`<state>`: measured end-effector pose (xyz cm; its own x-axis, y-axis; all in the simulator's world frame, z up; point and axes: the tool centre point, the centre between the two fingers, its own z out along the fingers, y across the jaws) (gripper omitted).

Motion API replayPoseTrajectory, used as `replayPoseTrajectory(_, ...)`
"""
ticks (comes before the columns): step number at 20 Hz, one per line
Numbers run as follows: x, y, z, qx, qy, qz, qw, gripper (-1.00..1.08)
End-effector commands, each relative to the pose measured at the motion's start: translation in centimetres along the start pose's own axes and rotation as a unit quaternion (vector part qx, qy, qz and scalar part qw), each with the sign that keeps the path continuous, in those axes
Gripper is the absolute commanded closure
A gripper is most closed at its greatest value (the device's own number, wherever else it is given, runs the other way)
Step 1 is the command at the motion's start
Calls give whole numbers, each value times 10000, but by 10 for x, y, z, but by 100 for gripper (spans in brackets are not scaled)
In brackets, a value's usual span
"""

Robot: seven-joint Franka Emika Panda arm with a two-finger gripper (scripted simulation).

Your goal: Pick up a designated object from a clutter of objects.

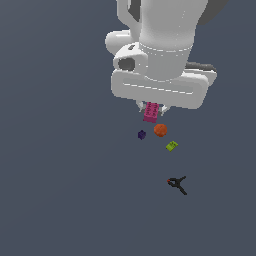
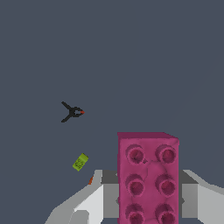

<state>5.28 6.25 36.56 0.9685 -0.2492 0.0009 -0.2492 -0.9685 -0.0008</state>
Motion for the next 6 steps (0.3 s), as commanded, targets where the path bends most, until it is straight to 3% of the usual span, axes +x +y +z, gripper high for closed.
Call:
replayPoseTrajectory(1,0,2,-9,-3,-5,-1,10000,108)
replayPoseTrajectory(6,1,3,-14,-3,-5,-1,10000,108)
